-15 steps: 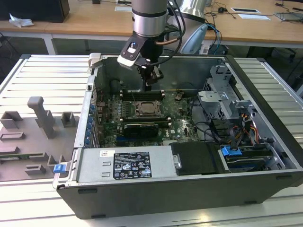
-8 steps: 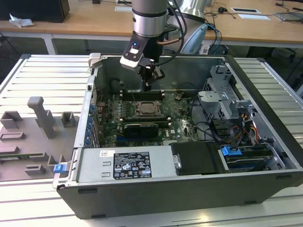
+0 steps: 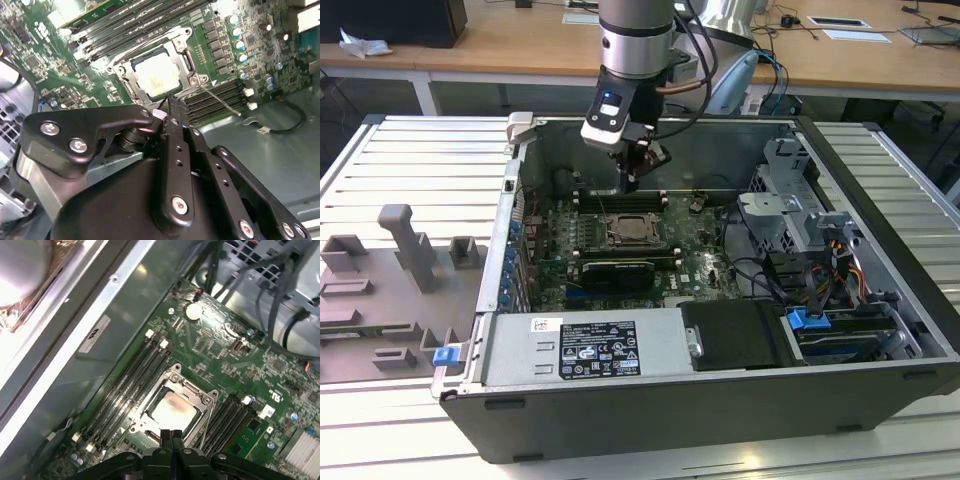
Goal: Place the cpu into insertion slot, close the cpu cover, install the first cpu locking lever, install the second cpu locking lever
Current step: 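Install the first cpu locking lever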
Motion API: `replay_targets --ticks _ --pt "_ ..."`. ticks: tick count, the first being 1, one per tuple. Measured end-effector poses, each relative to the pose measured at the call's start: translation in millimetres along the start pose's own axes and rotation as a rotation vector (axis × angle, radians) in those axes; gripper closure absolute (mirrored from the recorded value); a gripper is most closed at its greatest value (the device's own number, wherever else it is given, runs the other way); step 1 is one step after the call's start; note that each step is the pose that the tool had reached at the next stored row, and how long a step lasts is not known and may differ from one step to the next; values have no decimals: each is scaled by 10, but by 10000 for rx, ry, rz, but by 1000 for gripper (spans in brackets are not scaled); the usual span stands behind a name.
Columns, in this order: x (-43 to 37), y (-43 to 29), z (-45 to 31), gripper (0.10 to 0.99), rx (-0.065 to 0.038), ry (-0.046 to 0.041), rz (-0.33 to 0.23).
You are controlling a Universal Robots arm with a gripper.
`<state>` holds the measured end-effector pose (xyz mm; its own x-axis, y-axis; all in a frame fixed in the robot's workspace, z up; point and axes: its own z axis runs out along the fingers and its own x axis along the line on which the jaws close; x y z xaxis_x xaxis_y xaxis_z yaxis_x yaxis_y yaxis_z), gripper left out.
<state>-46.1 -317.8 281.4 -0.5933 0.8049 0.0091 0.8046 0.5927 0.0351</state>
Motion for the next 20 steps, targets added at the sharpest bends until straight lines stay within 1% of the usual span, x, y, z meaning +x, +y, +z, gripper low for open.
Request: replay_targets --ticks 2,6,8,13,19,20 --pt "0 0 0 980 3 16 -421" --pt "0 0 0 980 7 32 -885" --pt "0 0 0 980 11 48 -1339" --pt "0 0 0 980 17 67 -1922" --pt "0 0 0 980 27 101 -2905" --pt "0 0 0 980 27 103 -2953"
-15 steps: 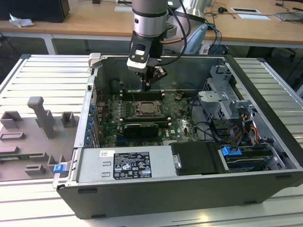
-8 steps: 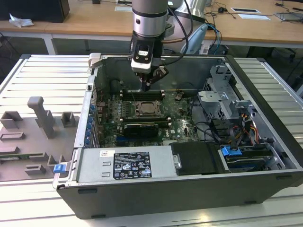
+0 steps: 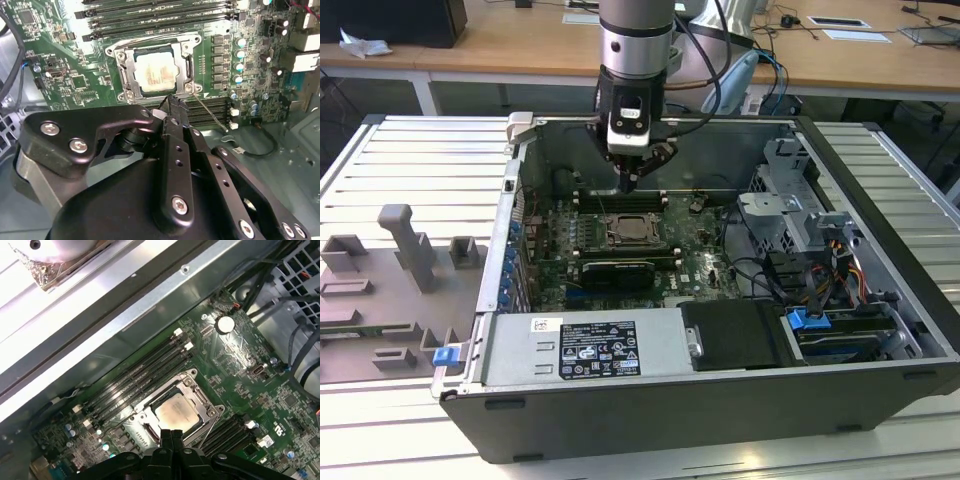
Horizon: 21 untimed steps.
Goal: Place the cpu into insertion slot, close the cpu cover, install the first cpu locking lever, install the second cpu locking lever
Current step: 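Install the first cpu locking lever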
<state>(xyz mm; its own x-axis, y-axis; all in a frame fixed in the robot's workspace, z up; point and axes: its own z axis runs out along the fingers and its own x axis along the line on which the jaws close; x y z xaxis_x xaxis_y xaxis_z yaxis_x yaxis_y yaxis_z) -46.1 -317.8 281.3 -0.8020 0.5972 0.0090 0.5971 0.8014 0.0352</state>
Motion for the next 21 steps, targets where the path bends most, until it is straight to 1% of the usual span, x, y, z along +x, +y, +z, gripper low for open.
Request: replay_targets --ticks 21 --pt "0 0 0 980 13 48 -1358"
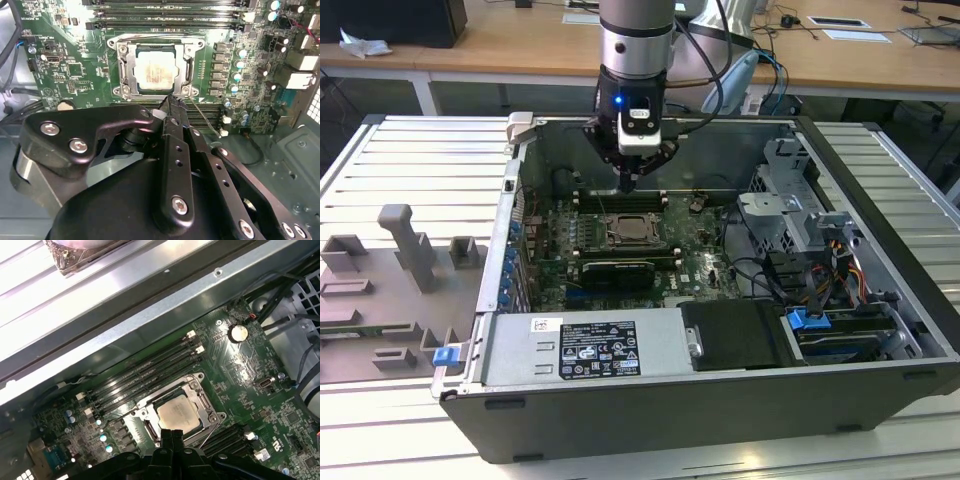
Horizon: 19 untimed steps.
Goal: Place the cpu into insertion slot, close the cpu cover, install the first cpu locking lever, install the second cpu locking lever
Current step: 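Install the first cpu locking lever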
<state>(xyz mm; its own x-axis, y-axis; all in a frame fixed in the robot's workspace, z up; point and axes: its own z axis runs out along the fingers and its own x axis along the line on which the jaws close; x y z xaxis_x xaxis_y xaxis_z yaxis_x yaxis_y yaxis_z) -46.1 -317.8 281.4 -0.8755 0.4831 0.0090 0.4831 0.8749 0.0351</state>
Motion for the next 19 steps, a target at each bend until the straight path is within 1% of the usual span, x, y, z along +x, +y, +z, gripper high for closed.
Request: replay_targets --ticks 19 --pt "0 0 0 980 11 42 -1197"
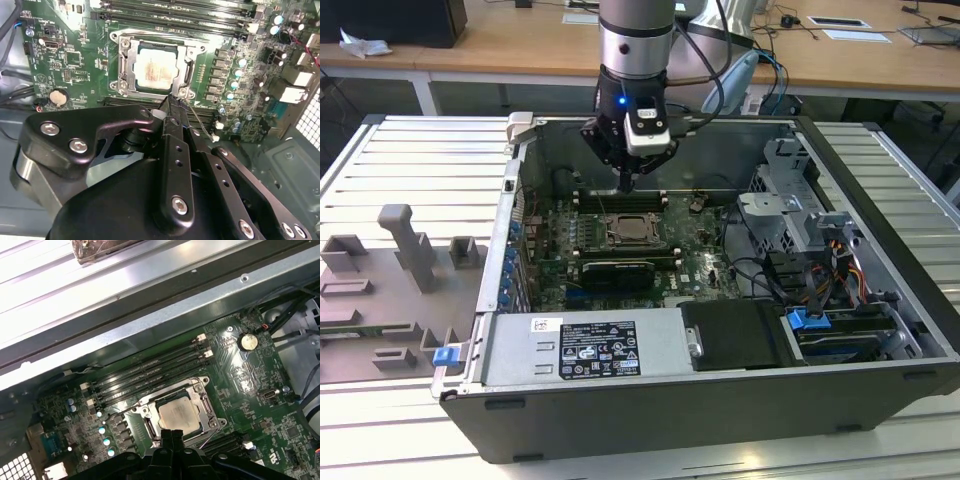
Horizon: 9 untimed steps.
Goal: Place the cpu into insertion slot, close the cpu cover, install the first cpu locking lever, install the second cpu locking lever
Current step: 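Install the first cpu locking lever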
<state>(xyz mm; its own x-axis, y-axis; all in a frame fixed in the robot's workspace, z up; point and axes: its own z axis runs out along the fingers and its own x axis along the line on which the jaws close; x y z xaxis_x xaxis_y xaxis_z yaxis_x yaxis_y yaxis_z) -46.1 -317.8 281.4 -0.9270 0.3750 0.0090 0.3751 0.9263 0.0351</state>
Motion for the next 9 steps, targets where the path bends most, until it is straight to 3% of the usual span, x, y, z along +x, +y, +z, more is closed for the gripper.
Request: replay_targets --ticks 9 --pt "0 0 0 980 6 22 -629"
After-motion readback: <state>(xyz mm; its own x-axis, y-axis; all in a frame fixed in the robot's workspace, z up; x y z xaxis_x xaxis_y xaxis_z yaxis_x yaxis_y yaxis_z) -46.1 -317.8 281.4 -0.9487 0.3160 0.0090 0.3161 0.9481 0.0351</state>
